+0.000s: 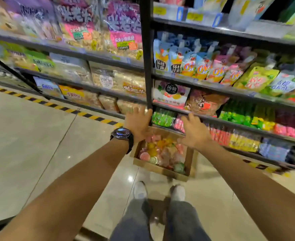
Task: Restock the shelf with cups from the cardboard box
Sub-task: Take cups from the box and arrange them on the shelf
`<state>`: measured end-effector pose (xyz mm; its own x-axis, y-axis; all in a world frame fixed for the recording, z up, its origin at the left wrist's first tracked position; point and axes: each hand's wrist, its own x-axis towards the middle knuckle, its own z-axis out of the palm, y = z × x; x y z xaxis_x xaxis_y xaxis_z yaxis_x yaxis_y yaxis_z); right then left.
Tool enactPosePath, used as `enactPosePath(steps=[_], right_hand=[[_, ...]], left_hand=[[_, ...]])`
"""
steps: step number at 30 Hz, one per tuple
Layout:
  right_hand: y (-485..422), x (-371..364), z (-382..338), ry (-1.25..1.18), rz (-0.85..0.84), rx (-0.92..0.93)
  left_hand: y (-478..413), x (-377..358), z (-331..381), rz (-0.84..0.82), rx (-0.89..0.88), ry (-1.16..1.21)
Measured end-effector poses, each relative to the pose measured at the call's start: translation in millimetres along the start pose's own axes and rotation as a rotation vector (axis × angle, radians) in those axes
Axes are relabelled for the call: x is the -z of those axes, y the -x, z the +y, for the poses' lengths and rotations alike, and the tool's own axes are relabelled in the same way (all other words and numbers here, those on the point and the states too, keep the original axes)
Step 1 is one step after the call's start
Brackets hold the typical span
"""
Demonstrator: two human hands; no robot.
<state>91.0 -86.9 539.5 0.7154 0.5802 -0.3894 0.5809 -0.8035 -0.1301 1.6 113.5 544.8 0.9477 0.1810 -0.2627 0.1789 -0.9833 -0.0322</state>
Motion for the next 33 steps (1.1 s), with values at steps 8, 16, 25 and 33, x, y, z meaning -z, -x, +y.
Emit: enactPosePath(steps=[8,16,25,33], right_hand=[[-61.4,-152.3,32.9,-0.063,-0.139,-0.092],[-184.3,-386.9,58.0,0.009,-0.208,0.01],[-335.3,-571.0,91.7,0.101,-0.02,0.121],[-376.9,-626.3,93.4,0.224,-0.031,0.165]], left_hand=[[-47.4,-165.2,-4.6,-0.131,0.026,0.072],[-117.4,-425.7,12.4,-0.189,-0.02,0.029],[-212.2,-631.0,-0.5,-0.128,-0.13,-0.079],[-224.5,-651.8,-0.8,-0.207,-0.241,-0.033]])
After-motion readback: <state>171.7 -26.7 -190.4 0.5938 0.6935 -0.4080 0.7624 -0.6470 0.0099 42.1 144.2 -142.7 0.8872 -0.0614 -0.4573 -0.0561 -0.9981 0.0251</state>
